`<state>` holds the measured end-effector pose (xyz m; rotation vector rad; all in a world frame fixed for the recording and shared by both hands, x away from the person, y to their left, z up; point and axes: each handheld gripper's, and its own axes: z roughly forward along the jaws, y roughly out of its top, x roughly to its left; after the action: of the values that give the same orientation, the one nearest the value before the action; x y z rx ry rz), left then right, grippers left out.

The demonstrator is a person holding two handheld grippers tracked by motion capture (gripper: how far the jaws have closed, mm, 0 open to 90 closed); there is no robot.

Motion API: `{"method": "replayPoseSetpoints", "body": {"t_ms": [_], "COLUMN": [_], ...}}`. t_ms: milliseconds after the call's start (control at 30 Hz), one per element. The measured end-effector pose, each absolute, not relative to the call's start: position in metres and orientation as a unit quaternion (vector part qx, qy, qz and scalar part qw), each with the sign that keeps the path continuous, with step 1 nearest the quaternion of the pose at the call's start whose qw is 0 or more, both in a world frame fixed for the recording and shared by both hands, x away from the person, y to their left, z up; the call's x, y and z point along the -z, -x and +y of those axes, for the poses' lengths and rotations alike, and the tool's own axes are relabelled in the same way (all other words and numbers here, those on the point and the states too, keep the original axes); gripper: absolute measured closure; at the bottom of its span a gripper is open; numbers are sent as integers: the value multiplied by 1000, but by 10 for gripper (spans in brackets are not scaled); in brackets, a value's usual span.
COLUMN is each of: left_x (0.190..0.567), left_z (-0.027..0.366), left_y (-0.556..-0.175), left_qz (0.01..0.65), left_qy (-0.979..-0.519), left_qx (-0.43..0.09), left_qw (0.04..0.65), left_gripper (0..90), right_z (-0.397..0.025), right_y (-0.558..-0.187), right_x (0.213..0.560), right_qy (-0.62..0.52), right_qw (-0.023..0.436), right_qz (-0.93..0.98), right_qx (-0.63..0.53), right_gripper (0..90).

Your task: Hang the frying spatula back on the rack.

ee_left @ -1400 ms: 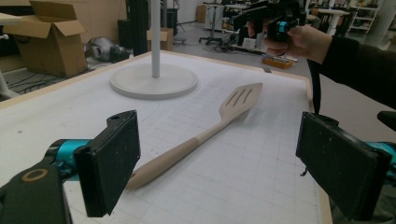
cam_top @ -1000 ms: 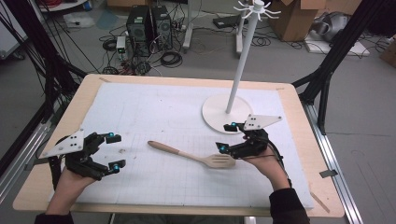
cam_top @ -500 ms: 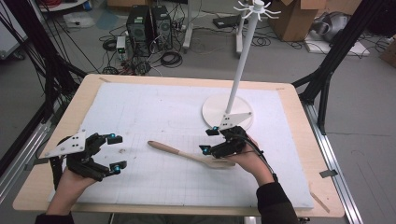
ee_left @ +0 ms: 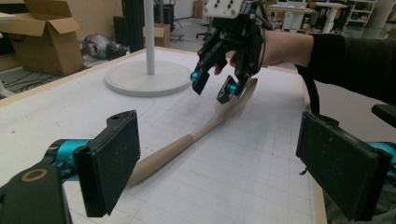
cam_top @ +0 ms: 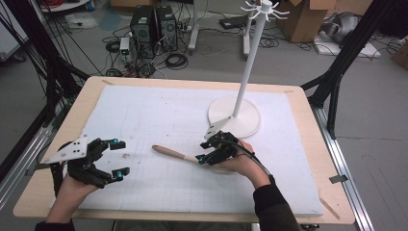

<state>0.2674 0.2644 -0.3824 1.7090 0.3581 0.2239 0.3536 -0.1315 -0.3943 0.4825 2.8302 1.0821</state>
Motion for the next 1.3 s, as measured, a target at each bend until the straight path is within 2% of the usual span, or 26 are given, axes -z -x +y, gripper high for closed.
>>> {"method": "replayPoseSetpoints", "body": {"t_ms": [400, 733, 1067, 1300], "left_x": [384, 386, 386, 388], "left_z": [265, 263, 262, 258], "left_y": [-267, -267, -267, -268], "left_qz": [158, 159, 158, 158], "left_qy": [-750, -752, -754, -758], "left_qx": [-97, -93, -92, -88], "left_qw": [635, 633, 631, 626], "left_gripper": [141, 141, 141, 141], "right_z": [-113, -108, -101, -96], "right_y": [-358, -360, -362, -360], "right_x": [408, 416, 415, 414], "right_qy": [-154, -158, -156, -147], "right_qw": [13, -2, 6, 19], "right_qz": [949, 957, 962, 967], "right_qx": [-274, -242, -222, -207], "right_gripper": [574, 611, 664, 663]}}
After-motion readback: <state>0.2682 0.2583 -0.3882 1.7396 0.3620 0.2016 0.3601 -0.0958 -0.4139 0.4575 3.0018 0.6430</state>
